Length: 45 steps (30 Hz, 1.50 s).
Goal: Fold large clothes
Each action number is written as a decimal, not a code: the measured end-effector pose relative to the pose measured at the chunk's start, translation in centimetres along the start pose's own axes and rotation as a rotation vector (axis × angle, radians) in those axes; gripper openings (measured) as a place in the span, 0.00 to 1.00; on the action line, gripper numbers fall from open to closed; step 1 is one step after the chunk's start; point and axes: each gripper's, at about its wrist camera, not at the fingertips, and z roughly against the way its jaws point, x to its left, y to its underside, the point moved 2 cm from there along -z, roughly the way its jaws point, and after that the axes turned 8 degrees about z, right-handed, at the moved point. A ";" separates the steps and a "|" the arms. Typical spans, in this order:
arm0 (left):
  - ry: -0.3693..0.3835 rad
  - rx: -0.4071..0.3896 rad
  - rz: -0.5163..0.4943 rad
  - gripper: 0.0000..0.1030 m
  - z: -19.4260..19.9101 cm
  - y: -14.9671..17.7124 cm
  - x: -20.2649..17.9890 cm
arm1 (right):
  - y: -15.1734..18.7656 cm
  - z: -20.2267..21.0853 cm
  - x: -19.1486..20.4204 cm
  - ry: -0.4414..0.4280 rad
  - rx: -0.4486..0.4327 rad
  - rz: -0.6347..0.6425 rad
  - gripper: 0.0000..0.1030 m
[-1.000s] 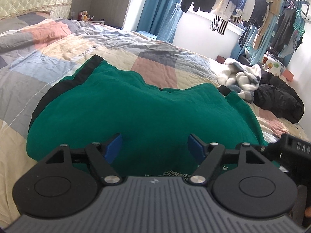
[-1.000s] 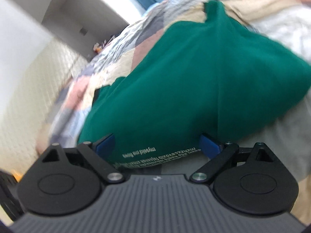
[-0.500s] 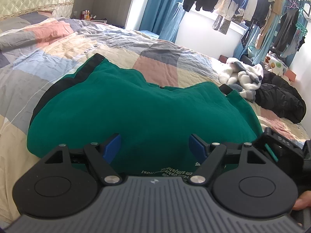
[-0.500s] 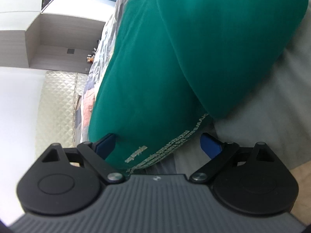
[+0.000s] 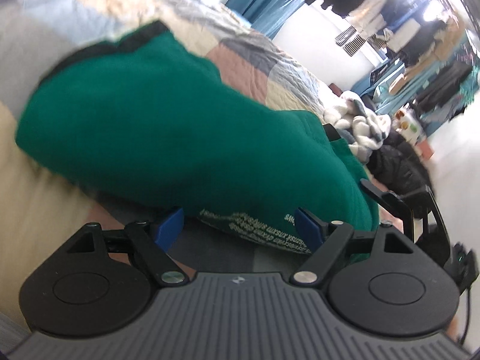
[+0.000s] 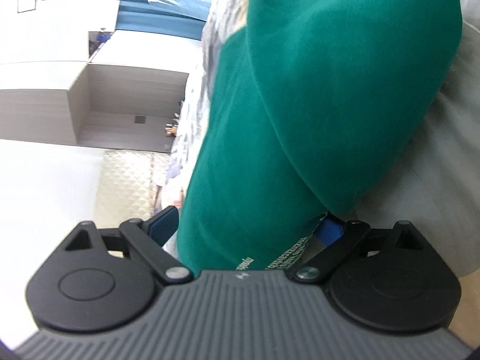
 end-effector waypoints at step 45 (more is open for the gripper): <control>0.122 -0.103 0.575 0.51 -5.1 -4.9 8.9 | -1.9 -0.4 -1.9 0.170 -0.148 -0.012 0.55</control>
